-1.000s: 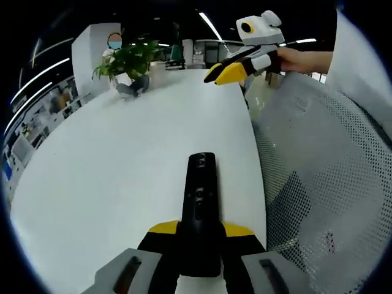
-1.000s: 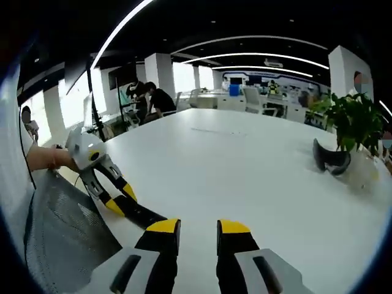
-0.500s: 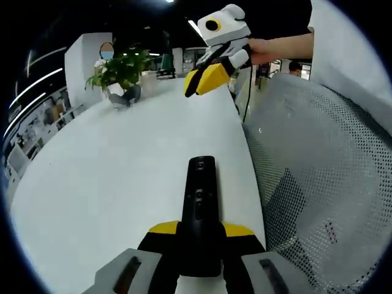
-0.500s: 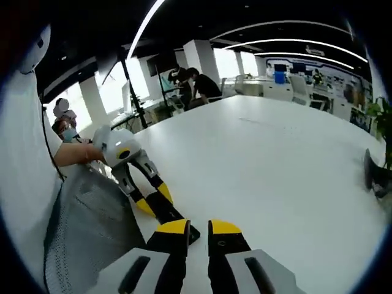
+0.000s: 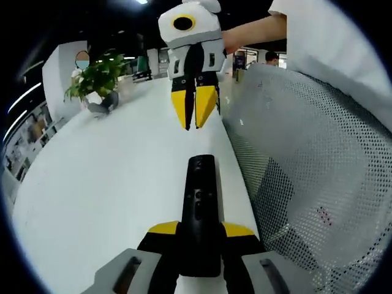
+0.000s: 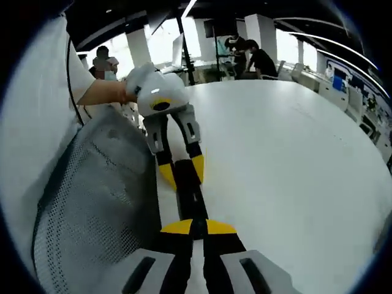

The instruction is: Press the specified remote control buttons in sequence, fully releasing each button before pressing the next.

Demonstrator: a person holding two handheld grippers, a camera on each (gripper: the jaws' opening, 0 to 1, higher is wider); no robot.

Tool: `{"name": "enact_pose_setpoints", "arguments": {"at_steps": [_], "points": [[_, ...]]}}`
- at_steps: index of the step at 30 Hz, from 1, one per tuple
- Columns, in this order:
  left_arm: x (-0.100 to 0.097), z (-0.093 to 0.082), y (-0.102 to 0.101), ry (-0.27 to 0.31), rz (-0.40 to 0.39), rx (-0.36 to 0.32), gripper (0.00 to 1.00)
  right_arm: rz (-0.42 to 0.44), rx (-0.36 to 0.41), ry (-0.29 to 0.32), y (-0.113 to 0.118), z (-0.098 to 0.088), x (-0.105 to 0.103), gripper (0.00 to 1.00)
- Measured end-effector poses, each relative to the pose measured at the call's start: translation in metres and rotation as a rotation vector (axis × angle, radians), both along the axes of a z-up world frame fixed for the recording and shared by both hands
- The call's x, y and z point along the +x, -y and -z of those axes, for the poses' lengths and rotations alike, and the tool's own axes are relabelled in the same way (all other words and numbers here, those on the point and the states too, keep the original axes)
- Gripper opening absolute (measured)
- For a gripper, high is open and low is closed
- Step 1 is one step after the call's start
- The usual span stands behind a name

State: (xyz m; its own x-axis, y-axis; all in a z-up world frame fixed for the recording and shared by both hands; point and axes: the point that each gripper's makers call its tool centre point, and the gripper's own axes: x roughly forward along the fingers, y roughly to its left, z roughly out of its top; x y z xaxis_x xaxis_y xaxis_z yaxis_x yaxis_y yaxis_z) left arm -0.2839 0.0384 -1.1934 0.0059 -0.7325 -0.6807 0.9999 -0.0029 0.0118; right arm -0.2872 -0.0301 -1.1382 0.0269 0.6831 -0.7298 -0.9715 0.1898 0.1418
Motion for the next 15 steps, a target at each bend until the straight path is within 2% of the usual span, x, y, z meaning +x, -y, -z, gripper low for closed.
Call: {"name": "enact_pose_setpoints", "arguments": {"at_steps": [4, 7, 15], "points": [[0.000, 0.001, 0.001, -0.017, -0.037, 0.029, 0.25, -0.013, -0.019, 0.006, 0.001, 0.005, -0.003, 0.00], [0.000, 0.001, 0.000, -0.008, -0.031, 0.035, 0.25, -0.018, -0.019, 0.001, 0.001, 0.006, -0.004, 0.00], [-0.001, 0.000, 0.001, -0.015, -0.038, 0.051, 0.25, -0.055, -0.081, 0.028, 0.002, 0.017, -0.001, 0.00]]}}
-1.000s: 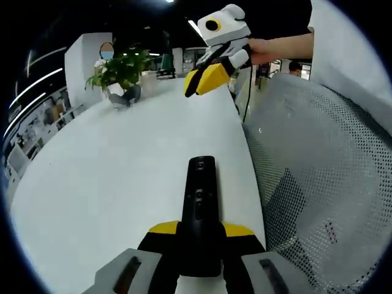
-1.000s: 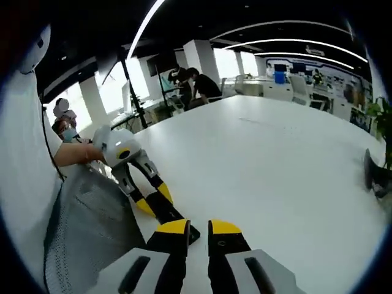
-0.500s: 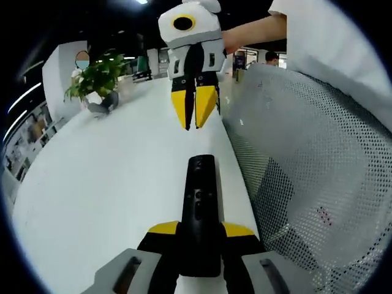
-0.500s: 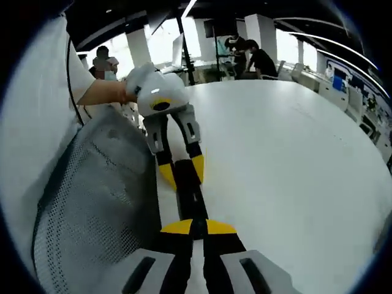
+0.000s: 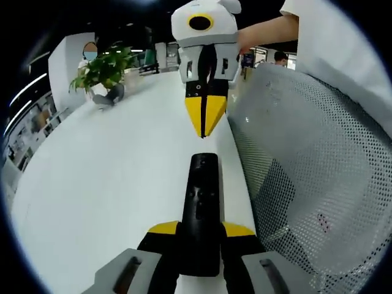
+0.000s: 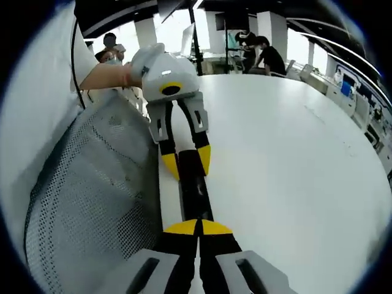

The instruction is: Press the specified remote control buttons in sequence, fully releasing each button before pressing the next.

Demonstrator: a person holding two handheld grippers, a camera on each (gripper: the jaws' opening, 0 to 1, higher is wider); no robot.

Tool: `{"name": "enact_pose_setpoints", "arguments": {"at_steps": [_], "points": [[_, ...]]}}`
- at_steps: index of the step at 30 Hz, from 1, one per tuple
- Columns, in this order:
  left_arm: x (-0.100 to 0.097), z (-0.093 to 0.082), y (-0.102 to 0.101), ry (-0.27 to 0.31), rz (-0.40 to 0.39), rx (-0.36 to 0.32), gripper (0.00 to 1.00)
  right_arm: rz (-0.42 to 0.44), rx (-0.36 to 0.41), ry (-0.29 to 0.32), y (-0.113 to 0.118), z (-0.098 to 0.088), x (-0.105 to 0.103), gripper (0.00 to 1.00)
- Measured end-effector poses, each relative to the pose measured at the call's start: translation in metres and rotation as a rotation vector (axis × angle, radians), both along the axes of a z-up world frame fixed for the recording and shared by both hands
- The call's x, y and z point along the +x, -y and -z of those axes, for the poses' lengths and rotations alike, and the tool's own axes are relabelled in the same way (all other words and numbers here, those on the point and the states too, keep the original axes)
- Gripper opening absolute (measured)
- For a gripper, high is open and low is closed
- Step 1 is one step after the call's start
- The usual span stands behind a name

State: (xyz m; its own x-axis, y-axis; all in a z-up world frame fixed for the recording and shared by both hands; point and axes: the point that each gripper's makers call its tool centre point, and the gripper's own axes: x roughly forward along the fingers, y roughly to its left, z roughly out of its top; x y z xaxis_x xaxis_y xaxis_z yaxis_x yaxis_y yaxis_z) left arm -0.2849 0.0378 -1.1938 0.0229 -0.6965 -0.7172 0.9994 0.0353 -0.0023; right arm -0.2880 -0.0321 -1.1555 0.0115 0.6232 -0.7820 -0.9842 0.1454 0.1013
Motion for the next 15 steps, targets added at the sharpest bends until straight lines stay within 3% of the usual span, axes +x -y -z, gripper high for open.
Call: {"name": "enact_pose_setpoints", "arguments": {"at_steps": [5, 11, 15], "points": [[0.000, 0.000, 0.000, -0.002, -0.003, 0.012, 0.25, -0.052, -0.108, 0.025, 0.007, 0.017, 0.001, 0.00], [-0.001, 0.001, 0.000, -0.004, -0.006, 0.021, 0.25, -0.102, -0.131, 0.020, 0.000, 0.019, -0.003, 0.00], [-0.001, 0.001, -0.001, -0.005, -0.008, 0.024, 0.25, -0.159, -0.185, 0.059, 0.002, 0.025, -0.003, 0.00]]}}
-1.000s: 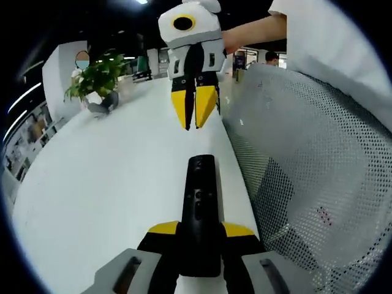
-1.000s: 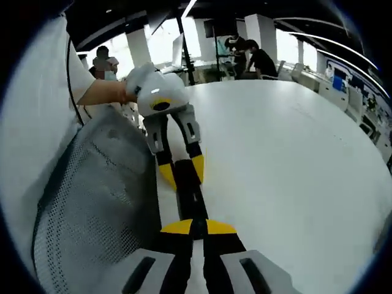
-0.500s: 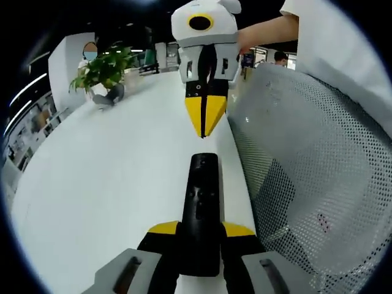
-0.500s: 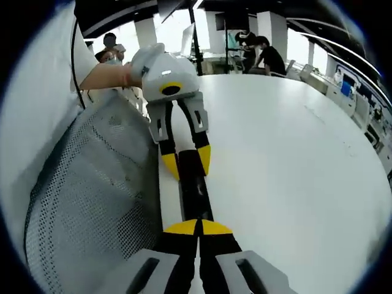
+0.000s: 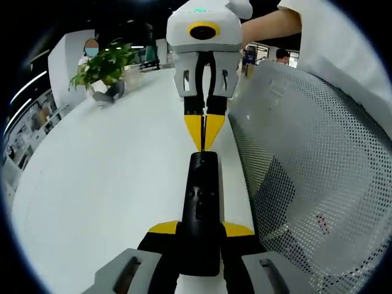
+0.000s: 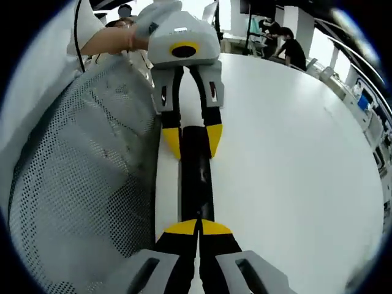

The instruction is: Press the specified remote control buttons in sequence, fully releasing each button before pressing the next.

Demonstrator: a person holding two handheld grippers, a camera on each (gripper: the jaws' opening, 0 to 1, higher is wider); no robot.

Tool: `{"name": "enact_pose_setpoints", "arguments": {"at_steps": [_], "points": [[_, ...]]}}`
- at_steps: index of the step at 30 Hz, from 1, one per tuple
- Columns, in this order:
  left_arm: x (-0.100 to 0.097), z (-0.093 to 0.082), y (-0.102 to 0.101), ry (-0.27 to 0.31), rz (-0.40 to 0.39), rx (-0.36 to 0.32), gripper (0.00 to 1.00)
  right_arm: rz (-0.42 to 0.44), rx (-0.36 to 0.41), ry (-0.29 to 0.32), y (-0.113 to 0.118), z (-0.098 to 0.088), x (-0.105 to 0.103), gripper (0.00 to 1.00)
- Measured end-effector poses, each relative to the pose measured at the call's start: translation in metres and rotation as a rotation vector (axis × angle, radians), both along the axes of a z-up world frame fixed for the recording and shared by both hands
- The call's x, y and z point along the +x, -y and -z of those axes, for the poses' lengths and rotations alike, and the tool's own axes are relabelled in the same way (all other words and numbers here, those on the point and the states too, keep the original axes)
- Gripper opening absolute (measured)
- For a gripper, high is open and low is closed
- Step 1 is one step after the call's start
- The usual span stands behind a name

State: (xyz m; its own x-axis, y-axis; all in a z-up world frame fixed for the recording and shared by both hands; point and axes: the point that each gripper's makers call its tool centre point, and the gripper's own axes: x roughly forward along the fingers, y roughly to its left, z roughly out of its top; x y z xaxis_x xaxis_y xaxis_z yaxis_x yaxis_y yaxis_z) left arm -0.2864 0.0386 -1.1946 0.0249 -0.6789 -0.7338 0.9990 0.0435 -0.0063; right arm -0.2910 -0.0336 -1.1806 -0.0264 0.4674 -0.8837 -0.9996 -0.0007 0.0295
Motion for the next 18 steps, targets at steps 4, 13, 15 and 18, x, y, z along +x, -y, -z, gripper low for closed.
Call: {"name": "enact_pose_setpoints", "arguments": {"at_steps": [4, 13, 15, 18], "points": [[-0.0001, 0.0001, -0.0002, 0.000, -0.002, -0.001, 0.25, -0.029, -0.041, 0.023, 0.0019, 0.0049, -0.0003, 0.00], [-0.0017, -0.0005, -0.0002, 0.003, -0.002, 0.011, 0.25, -0.083, -0.147, 0.052, -0.0007, 0.0057, 0.0004, 0.00], [-0.0017, -0.0004, -0.0002, 0.003, 0.000, 0.015, 0.25, -0.093, -0.173, 0.058, -0.0010, 0.0064, 0.0006, 0.00], [-0.0019, -0.0003, -0.0003, 0.003, 0.005, 0.018, 0.25, -0.099, -0.184, 0.053, 0.0002, 0.0063, 0.0011, 0.00]]}}
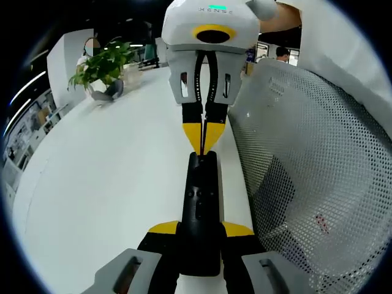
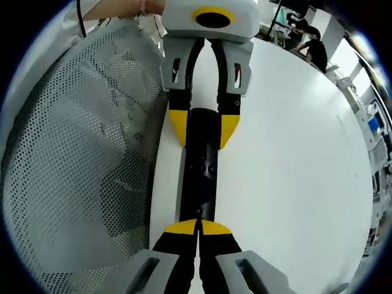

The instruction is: Press the specified remote control buttons in sequence, fully releasing each button before pressing the next.

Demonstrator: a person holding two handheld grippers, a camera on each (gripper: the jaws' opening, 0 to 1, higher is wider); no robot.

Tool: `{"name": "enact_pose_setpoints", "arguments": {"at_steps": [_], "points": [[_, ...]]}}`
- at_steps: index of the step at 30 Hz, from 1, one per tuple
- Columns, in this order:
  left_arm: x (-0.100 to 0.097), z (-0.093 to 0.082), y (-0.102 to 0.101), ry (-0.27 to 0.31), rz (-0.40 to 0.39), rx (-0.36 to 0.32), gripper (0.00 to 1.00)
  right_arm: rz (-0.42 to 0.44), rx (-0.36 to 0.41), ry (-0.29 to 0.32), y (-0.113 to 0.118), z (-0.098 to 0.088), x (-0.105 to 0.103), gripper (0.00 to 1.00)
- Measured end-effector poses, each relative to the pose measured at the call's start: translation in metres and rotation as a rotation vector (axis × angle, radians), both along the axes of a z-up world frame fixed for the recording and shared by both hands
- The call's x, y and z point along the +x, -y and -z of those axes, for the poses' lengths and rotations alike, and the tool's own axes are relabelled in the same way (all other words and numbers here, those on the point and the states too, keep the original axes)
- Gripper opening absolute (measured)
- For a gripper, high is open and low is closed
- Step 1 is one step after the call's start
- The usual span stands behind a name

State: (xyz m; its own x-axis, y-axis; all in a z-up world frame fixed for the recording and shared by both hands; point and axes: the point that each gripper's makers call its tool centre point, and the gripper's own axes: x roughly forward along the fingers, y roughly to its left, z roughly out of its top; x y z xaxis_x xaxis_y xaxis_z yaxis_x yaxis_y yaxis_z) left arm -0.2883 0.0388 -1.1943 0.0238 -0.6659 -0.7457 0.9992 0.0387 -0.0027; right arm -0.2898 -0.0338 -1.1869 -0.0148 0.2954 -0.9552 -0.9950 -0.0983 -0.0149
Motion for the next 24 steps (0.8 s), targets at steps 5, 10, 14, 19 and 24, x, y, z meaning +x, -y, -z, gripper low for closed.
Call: {"name": "enact_pose_setpoints", "arguments": {"at_steps": [5, 10, 14, 19, 24], "points": [[0.000, 0.000, 0.000, -0.004, -0.008, 0.000, 0.25, 0.030, 0.030, -0.009, 0.002, -0.001, 0.001, 0.00], [0.000, -0.001, 0.000, -0.005, -0.013, -0.007, 0.25, 0.168, 0.212, -0.035, 0.001, -0.004, 0.001, 0.00], [0.000, -0.001, 0.000, -0.004, -0.014, -0.008, 0.25, 0.298, 0.319, -0.084, 0.004, -0.006, 0.001, 0.00], [0.000, 0.000, 0.000, -0.004, -0.015, -0.010, 0.25, 0.269, 0.340, -0.064, -0.002, -0.016, 0.004, 0.00], [0.000, -0.001, 0.000, -0.005, -0.018, -0.011, 0.25, 0.217, 0.320, -0.069, -0.014, -0.013, 0.002, 0.00]]}}
